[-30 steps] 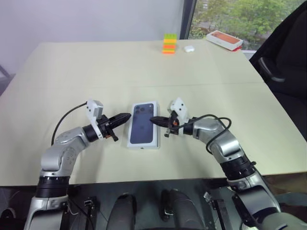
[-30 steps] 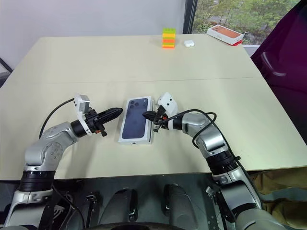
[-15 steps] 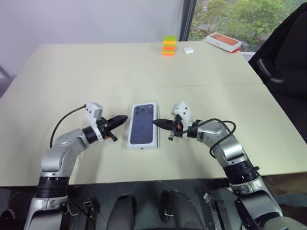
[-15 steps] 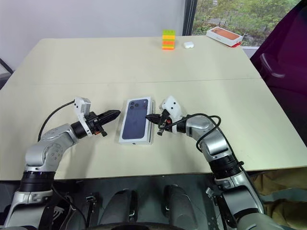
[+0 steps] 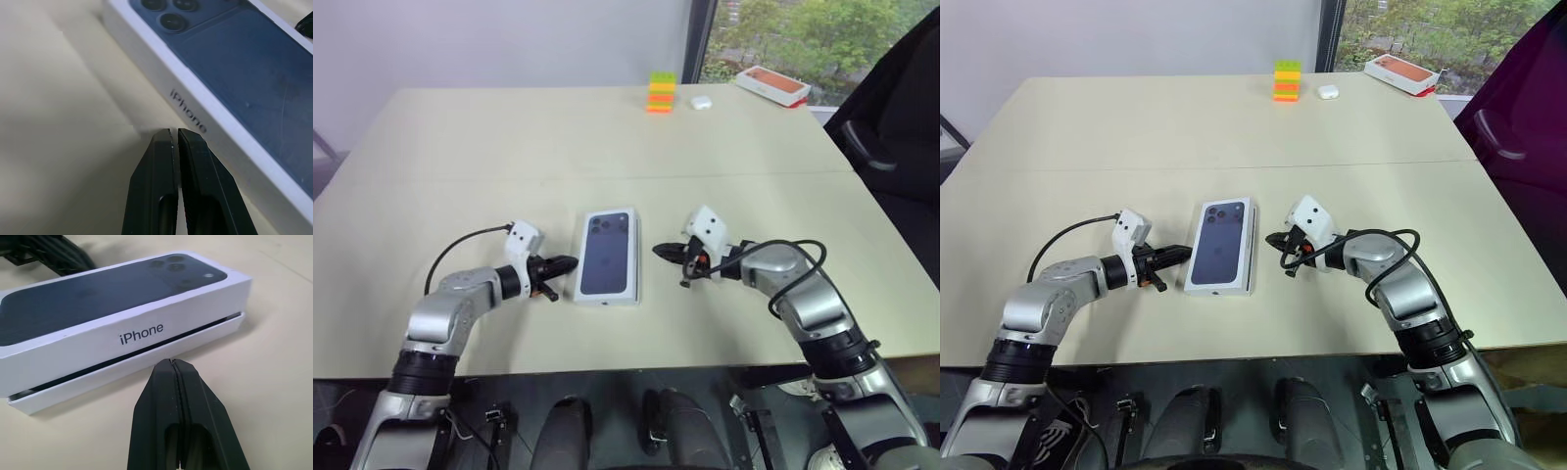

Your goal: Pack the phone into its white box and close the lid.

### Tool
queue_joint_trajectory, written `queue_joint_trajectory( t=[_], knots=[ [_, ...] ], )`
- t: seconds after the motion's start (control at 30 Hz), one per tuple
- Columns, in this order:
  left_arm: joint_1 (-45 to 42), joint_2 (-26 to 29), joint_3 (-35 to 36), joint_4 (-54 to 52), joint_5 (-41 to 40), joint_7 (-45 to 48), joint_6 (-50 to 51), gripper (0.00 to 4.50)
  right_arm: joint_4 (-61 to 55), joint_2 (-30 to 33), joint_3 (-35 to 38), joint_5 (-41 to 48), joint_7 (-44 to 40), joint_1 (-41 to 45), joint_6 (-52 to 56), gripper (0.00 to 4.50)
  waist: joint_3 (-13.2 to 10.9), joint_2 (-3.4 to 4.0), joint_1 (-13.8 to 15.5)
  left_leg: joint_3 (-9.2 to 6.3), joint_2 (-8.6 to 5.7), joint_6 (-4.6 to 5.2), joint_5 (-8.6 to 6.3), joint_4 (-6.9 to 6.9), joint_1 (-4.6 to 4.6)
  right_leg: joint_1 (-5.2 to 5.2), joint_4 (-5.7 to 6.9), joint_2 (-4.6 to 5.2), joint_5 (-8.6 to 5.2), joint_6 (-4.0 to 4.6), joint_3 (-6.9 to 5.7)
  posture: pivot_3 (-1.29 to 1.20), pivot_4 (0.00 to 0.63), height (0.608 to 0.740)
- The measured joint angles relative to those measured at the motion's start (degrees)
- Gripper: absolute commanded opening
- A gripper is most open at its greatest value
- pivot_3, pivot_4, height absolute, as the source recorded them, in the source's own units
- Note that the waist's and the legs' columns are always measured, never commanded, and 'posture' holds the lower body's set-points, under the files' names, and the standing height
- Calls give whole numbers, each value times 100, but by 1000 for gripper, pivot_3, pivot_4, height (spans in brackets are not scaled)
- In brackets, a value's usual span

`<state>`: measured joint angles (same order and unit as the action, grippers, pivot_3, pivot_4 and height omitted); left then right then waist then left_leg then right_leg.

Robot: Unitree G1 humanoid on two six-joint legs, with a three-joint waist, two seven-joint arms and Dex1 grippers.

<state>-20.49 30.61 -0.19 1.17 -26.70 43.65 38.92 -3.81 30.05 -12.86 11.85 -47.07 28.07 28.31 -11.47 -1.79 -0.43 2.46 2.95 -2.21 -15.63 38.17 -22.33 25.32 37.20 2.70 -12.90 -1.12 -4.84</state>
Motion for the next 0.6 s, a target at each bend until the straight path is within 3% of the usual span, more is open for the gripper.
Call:
queue_joint_trajectory(
  t=[0.2, 0.6],
  knots=[
    [-50, -224, 4, 5, -5, -36, 85, 271, -152, -276, -170, -44, 14, 2, 9, 20, 0, 0, 6, -1, 0, 0, 0, 0, -1, 0, 0, 1, 0, 0, 0, 0, 150, 740],
    [-54, -466, 322, -230, -142, -156, 579, 271, -155, -246, -134, -233, -7, 4, -18, 20, 0, 0, -10, -4, -1, 0, 0, 2, -3, 0, 0, 1, 0, 0, 1, 0, 150, 740]
  ],
)
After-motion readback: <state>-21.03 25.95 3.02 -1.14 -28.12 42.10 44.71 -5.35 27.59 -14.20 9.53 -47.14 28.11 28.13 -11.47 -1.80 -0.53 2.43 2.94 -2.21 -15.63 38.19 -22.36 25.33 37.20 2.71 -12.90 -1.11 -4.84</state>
